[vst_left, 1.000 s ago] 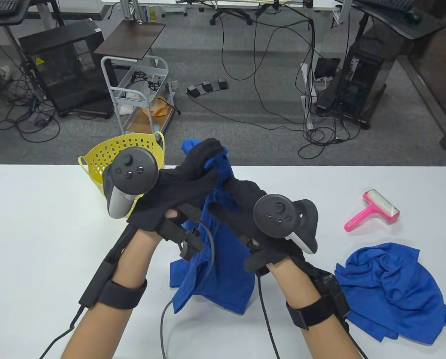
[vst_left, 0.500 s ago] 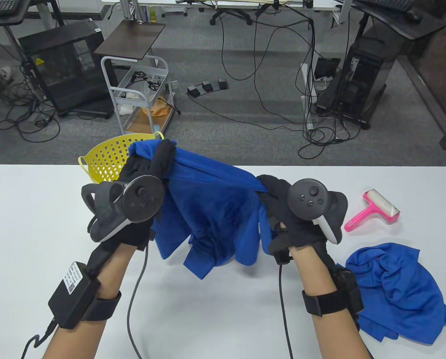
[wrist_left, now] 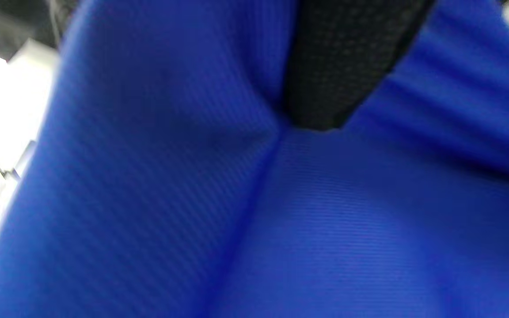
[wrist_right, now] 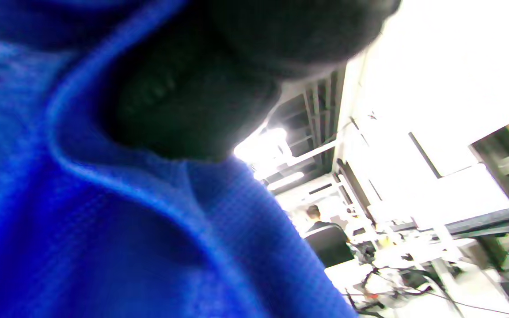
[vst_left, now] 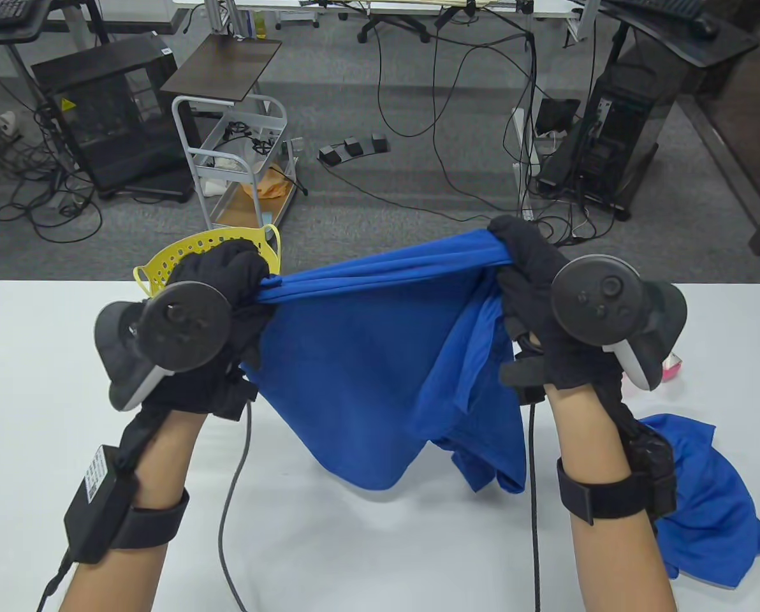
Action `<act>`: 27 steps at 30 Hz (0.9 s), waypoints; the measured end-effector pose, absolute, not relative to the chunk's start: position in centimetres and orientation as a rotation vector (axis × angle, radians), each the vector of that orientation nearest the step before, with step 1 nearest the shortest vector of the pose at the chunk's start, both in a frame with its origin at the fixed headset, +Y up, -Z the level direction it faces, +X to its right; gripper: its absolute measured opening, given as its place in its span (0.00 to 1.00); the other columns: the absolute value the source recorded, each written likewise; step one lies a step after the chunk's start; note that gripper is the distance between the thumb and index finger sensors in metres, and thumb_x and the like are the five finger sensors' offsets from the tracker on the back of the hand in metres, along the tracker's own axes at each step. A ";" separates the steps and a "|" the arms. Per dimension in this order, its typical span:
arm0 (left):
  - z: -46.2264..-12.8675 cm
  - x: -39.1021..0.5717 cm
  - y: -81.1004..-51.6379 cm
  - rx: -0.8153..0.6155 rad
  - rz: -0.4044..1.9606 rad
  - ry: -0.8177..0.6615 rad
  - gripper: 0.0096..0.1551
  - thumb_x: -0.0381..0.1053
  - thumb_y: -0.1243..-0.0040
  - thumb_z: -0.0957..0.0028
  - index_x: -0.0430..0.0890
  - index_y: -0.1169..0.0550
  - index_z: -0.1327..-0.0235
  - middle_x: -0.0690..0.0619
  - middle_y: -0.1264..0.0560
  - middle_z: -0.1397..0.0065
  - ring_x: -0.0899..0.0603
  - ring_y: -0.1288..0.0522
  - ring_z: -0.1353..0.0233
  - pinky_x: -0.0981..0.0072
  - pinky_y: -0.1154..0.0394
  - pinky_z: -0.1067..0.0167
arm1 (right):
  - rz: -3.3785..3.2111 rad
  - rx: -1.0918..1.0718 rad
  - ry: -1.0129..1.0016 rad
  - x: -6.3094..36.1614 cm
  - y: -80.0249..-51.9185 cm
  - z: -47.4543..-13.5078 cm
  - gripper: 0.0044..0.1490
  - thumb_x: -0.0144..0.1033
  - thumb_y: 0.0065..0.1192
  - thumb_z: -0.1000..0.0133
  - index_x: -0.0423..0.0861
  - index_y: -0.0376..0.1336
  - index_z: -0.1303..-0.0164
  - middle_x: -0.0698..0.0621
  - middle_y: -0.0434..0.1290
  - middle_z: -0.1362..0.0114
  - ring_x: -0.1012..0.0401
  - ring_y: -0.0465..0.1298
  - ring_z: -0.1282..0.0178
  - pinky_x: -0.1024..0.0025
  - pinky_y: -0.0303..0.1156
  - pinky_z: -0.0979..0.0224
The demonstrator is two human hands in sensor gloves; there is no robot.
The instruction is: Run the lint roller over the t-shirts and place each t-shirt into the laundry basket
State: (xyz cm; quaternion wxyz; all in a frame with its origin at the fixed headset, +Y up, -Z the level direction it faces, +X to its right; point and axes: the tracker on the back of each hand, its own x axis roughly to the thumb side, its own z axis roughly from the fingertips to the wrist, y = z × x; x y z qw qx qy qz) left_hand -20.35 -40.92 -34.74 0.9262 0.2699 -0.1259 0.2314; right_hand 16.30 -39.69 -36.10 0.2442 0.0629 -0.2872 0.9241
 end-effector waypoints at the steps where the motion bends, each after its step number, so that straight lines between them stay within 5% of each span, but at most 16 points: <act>1: -35.6 -20.2 -41.0 0.557 0.451 -0.233 0.18 0.54 0.27 0.49 0.52 0.24 0.51 0.55 0.16 0.42 0.48 0.10 0.50 0.50 0.18 0.42 | 2.537 0.146 -0.741 16.5 -39.6 -37.0 0.25 0.41 0.59 0.43 0.56 0.62 0.34 0.55 0.81 0.38 0.71 0.83 0.69 0.87 0.81 0.70; 6: -40.3 -18.3 -42.9 0.506 0.242 -0.201 0.32 0.58 0.32 0.48 0.61 0.31 0.31 0.56 0.18 0.53 0.56 0.17 0.66 0.57 0.19 0.49 | 2.577 0.019 -0.666 17.3 -41.3 -41.9 0.28 0.33 0.63 0.43 0.57 0.60 0.32 0.55 0.77 0.32 0.66 0.85 0.53 0.82 0.87 0.58; 10: -42.3 -16.7 -43.5 0.583 0.212 -0.183 0.26 0.61 0.34 0.48 0.58 0.23 0.37 0.57 0.16 0.57 0.56 0.16 0.72 0.60 0.17 0.56 | 2.529 -0.070 -0.758 18.8 -42.4 -44.6 0.29 0.30 0.61 0.42 0.59 0.59 0.31 0.57 0.73 0.28 0.64 0.83 0.42 0.81 0.89 0.45; 14: -41.8 -15.8 -42.2 0.680 0.253 -0.236 0.24 0.56 0.37 0.46 0.60 0.26 0.36 0.56 0.18 0.44 0.53 0.15 0.59 0.56 0.20 0.45 | 2.397 -0.049 -0.968 19.9 -41.9 -43.7 0.28 0.28 0.59 0.40 0.62 0.58 0.32 0.61 0.71 0.25 0.63 0.81 0.35 0.78 0.87 0.35; 19: -38.9 -15.6 -41.2 0.758 0.175 -0.317 0.23 0.55 0.37 0.45 0.62 0.26 0.36 0.57 0.21 0.41 0.53 0.17 0.54 0.54 0.23 0.38 | 2.375 0.112 -1.108 20.6 -41.9 -40.5 0.27 0.30 0.59 0.41 0.64 0.61 0.35 0.63 0.72 0.26 0.61 0.80 0.34 0.70 0.83 0.34; 22: -37.4 -16.2 -43.5 0.654 0.136 -0.354 0.23 0.56 0.36 0.46 0.61 0.25 0.37 0.57 0.20 0.45 0.55 0.17 0.58 0.56 0.21 0.42 | 2.533 0.290 -1.087 20.7 -44.1 -38.5 0.26 0.32 0.61 0.43 0.64 0.62 0.35 0.62 0.74 0.28 0.60 0.81 0.38 0.68 0.82 0.40; 27: -34.3 -16.9 -53.7 0.297 0.010 -0.474 0.24 0.61 0.35 0.47 0.60 0.23 0.38 0.57 0.17 0.49 0.54 0.16 0.62 0.56 0.20 0.45 | 2.802 0.560 -0.666 20.0 -52.4 -35.3 0.24 0.36 0.63 0.43 0.64 0.65 0.37 0.61 0.78 0.30 0.58 0.82 0.42 0.70 0.82 0.47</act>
